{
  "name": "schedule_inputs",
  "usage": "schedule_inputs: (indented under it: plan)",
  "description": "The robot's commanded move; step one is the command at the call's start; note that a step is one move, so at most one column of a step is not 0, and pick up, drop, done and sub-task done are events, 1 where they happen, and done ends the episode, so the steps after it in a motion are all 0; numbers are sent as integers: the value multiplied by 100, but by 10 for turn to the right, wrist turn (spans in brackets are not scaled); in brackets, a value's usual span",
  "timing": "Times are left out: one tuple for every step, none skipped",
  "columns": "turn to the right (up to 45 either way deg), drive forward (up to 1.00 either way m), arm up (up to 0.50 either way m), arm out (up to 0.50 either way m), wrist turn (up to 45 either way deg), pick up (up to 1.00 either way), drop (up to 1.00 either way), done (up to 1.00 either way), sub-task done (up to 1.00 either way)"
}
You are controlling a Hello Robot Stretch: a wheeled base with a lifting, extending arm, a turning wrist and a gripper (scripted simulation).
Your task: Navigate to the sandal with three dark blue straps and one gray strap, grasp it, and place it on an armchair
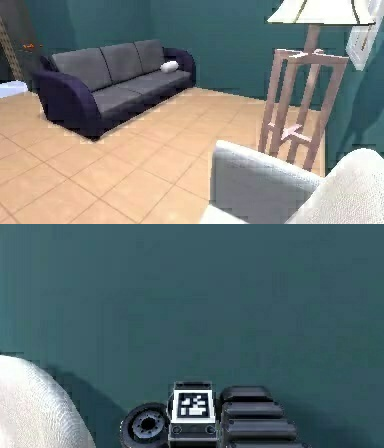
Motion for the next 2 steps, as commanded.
schedule_inputs:
  plan:
    - [-450, 0, 0, 0, 0, 0, 0, 0, 0]
    - [-30, 0, 0, 0, 0, 0, 0, 0, 0]
